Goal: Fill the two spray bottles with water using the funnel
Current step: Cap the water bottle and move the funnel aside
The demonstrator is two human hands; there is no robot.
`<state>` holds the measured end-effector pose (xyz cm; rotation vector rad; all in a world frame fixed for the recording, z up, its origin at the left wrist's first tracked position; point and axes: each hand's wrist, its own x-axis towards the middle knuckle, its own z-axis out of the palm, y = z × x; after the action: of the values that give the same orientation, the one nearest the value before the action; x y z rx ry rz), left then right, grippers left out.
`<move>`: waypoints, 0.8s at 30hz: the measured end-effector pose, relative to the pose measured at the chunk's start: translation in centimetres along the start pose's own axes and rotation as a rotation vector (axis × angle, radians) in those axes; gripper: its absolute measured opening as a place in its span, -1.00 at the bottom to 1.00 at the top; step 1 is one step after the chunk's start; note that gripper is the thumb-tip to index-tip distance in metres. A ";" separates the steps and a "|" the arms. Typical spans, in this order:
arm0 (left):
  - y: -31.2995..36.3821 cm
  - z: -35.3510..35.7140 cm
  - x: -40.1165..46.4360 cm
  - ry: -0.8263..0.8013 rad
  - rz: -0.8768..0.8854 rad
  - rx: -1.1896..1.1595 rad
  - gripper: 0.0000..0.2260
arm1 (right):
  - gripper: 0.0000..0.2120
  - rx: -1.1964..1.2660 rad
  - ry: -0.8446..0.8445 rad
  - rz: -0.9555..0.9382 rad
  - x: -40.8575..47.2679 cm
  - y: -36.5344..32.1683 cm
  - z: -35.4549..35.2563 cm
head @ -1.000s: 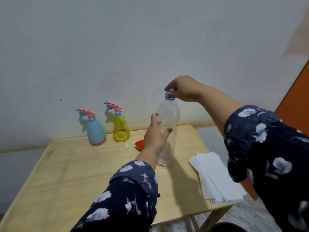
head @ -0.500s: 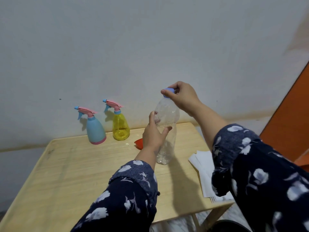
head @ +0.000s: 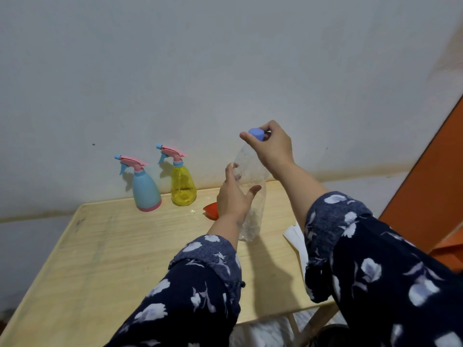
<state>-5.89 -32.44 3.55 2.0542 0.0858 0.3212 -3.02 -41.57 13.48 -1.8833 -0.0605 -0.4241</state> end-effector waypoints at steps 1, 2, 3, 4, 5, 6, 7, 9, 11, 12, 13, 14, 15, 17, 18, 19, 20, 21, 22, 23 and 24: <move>-0.2 0.0 0.1 -0.027 0.000 -0.043 -0.38 | -0.68 0.011 0.001 0.001 -0.1 0.1 -0.1; -0.4 0.0 0.3 -0.064 -0.007 -0.095 -0.33 | -0.69 0.023 -0.016 0.002 -0.2 0.2 -0.2; -0.7 -0.1 0.4 -0.107 -0.016 -0.136 -0.28 | -0.68 0.023 -0.044 0.004 -0.5 0.5 -0.4; -1.1 -0.3 0.4 -0.152 -0.020 -0.149 -0.22 | -0.67 0.017 -0.075 0.010 -0.8 1.0 -0.6; -1.4 -0.5 0.4 -0.191 -0.017 -0.129 -0.17 | -0.64 0.014 -0.098 0.019 -1.1 1.7 -0.7; -1.9 -0.7 0.3 -0.217 -0.012 -0.101 -0.14 | -0.60 0.023 -0.114 0.035 -1.6 2.4 -0.7; -2.5 -0.8 0.3 -0.233 -0.015 -0.073 -0.12 | -0.54 0.043 -0.124 0.055 -2.1 3.2 -0.6; -3.9 -1.1 0.3 -0.259 -0.027 -0.017 -0.11 | -0.41 0.103 -0.145 0.102 -3.0 4.6 -0.3; -5.4 -1.3 0.4 -0.289 -0.028 0.093 -0.14 | -0.25 0.153 -0.152 0.148 -3.7 5.5 0.2; -6.2 -1.4 0.6 -0.286 -0.033 0.151 -0.19 | -0.18 0.175 -0.152 0.161 -4.0 6.0 0.5; -6.9 -1.5 0.7 -0.259 -0.055 0.203 -0.26 | -0.11 0.195 -0.155 0.164 -4.4 6.5 0.8; -7.7 -1.6 0.9 -0.216 -0.097 0.236 -0.32 | -0.06 0.206 -0.155 0.164 -4.9 7.1 1.2; -8.4 -1.7 1.1 -0.173 -0.155 0.256 -0.36 | -0.02 0.199 -0.150 0.167 -5.3 7.9 1.6; -10.0 -1.9 1.4 -0.113 -0.271 0.285 -0.38 | 0.06 0.148 -0.135 0.188 -6.3 9.6 2.5; -10.9 -1.8 1.4 -0.096 -0.316 0.293 -0.39 | 0.09 0.126 -0.130 0.208 -6.7 10.4 2.9; -11.6 -1.6 1.6 -0.081 -0.356 0.293 -0.39 | 0.12 0.108 -0.126 0.228 -7.1 11.2 3.3; -12.3 -1.4 1.7 -0.068 -0.397 0.290 -0.39 | 0.14 0.091 -0.123 0.242 -7.5 12.0 3.8; -12.8 -1.1 1.9 -0.054 -0.437 0.290 -0.38 | 0.15 0.070 -0.116 0.248 -7.8 12.8 4.3; -13.3 -0.7 2.1 -0.036 -0.473 0.296 -0.36 | 0.15 0.048 -0.104 0.249 -8.0 13.5 4.8; -13.6 -0.4 2.4 -0.017 -0.502 0.305 -0.34 | 0.14 0.030 -0.088 0.244 -8.2 14.2 5.2; -13.8 0.0 2.7 -0.001 -0.526 0.311 -0.30 | 0.11 0.015 -0.070 0.238 -8.3 14.7 5.6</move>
<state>-2.29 -25.21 -8.01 2.2413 0.6993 -0.0247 -5.67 -40.20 -4.02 -1.8633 0.1130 -0.1944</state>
